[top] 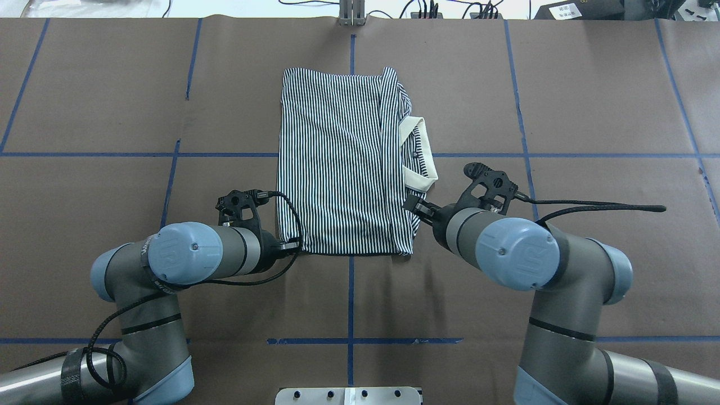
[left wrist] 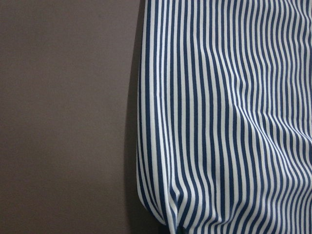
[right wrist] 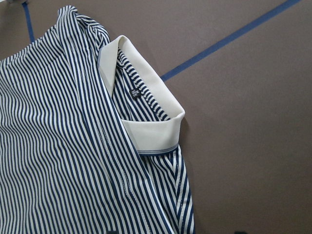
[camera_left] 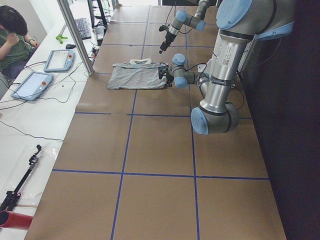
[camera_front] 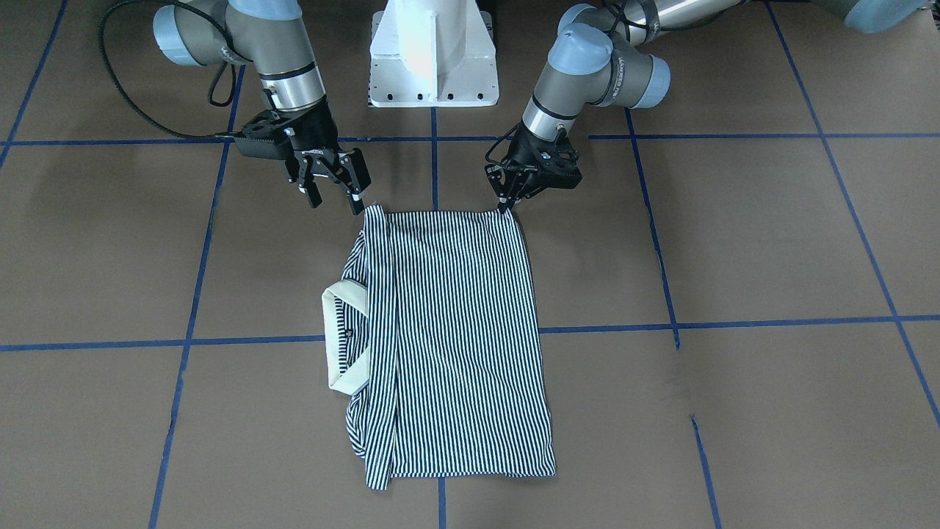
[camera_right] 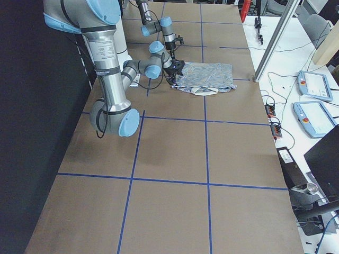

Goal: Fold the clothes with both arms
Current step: 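Move both grippers to the shirt's edge nearest the robot, then grasp the near edge of the shirt with both grippers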

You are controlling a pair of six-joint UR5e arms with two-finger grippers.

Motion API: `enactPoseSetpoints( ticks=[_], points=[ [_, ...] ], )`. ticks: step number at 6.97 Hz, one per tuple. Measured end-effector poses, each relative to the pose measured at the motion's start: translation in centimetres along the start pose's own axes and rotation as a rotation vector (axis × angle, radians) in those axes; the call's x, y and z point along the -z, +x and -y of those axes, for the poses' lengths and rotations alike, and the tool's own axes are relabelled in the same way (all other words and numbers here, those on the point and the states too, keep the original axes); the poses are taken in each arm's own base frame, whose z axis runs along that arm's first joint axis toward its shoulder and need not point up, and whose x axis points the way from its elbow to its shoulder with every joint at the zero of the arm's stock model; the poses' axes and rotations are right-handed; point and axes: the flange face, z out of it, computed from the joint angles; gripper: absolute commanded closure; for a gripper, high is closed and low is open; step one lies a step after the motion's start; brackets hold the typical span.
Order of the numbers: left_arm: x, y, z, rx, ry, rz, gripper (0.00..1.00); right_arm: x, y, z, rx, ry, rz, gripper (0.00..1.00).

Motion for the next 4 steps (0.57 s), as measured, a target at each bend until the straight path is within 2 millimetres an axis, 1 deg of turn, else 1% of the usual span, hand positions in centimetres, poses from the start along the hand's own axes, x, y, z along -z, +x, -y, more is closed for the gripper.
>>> enactPoseSetpoints(
  ticks=[1,3,4],
  points=[
    [0.0,0.1,0.0,0.000,0.001,-0.001,1.00,-1.2,-1.0,-1.2,-0.034,0.008,-0.038,0.22],
    [0.1,0.1,0.0,0.000,0.001,-0.003,1.00,-3.3,-1.6,-2.7,-0.041,0.018,-0.086,0.19],
    [0.1,0.1,0.0,0.001,0.001,-0.003,1.00,-4.5,-2.1,-3.2,-0.037,0.023,-0.106,0.15]
  ],
)
